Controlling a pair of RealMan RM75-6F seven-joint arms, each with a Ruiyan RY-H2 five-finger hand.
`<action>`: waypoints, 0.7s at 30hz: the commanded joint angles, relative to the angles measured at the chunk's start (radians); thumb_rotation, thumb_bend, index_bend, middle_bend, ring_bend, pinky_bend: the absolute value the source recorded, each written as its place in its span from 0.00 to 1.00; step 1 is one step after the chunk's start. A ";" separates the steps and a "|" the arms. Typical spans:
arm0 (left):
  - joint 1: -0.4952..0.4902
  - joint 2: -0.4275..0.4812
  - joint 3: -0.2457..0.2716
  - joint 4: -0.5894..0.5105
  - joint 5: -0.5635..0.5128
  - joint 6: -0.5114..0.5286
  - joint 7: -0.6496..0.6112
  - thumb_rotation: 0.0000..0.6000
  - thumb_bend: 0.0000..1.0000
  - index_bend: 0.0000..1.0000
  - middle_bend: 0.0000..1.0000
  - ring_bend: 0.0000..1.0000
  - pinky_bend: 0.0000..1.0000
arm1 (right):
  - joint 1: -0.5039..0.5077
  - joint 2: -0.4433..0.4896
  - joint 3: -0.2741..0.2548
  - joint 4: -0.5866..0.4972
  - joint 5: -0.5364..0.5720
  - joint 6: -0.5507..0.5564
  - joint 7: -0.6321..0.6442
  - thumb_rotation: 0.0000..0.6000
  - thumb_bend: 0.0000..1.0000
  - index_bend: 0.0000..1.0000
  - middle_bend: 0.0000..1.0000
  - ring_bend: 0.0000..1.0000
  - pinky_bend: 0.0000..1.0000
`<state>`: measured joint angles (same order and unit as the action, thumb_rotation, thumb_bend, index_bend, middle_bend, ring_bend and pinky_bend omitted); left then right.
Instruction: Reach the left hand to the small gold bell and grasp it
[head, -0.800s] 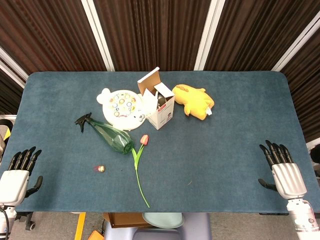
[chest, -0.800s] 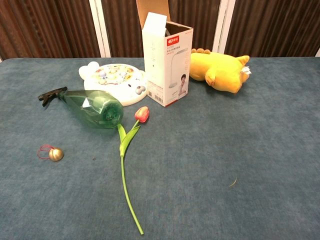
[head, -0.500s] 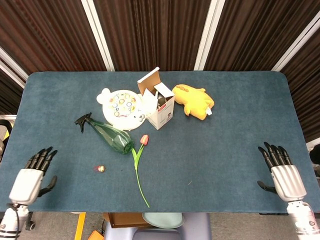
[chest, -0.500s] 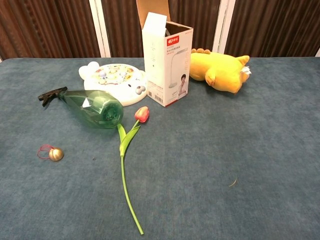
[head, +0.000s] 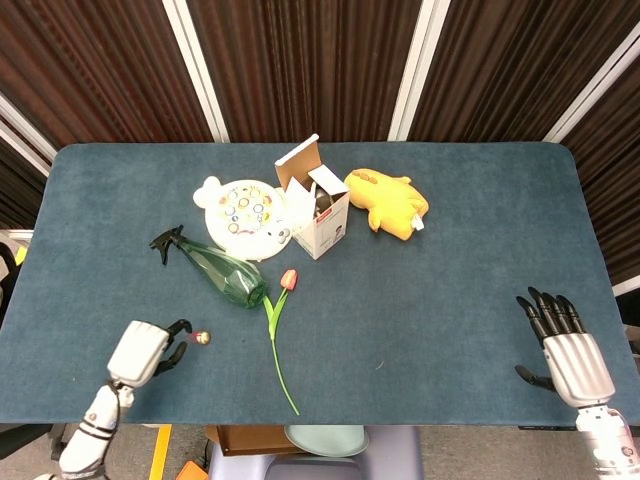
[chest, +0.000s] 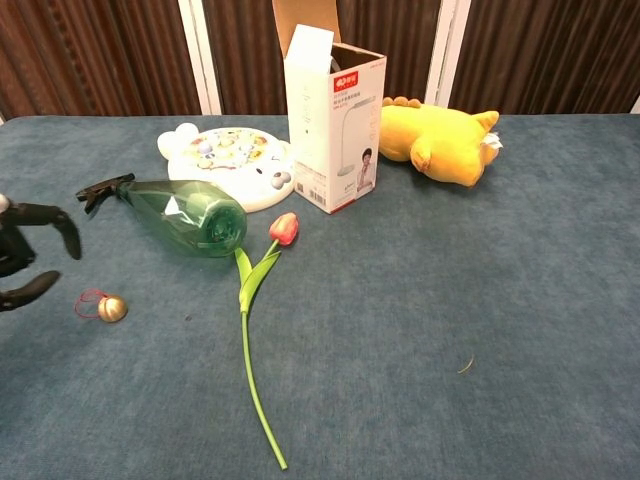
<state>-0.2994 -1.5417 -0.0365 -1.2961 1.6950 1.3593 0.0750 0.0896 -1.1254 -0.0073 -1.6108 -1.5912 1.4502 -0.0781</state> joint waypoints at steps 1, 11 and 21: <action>-0.034 -0.048 -0.017 0.043 -0.022 -0.027 0.007 1.00 0.44 0.51 1.00 1.00 1.00 | 0.003 0.007 -0.003 -0.005 -0.001 -0.008 0.008 1.00 0.24 0.00 0.00 0.00 0.00; -0.064 -0.089 -0.009 0.104 -0.073 -0.087 0.022 1.00 0.43 0.46 1.00 1.00 1.00 | 0.008 0.006 0.001 -0.007 0.013 -0.023 0.014 1.00 0.24 0.00 0.00 0.00 0.00; -0.072 -0.089 0.012 0.119 -0.101 -0.120 0.053 1.00 0.43 0.43 1.00 1.00 1.00 | 0.011 -0.006 0.004 -0.009 0.024 -0.033 0.001 1.00 0.24 0.00 0.00 0.00 0.00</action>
<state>-0.3695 -1.6300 -0.0244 -1.1793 1.5964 1.2410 0.1273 0.1008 -1.1312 -0.0033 -1.6199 -1.5672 1.4175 -0.0775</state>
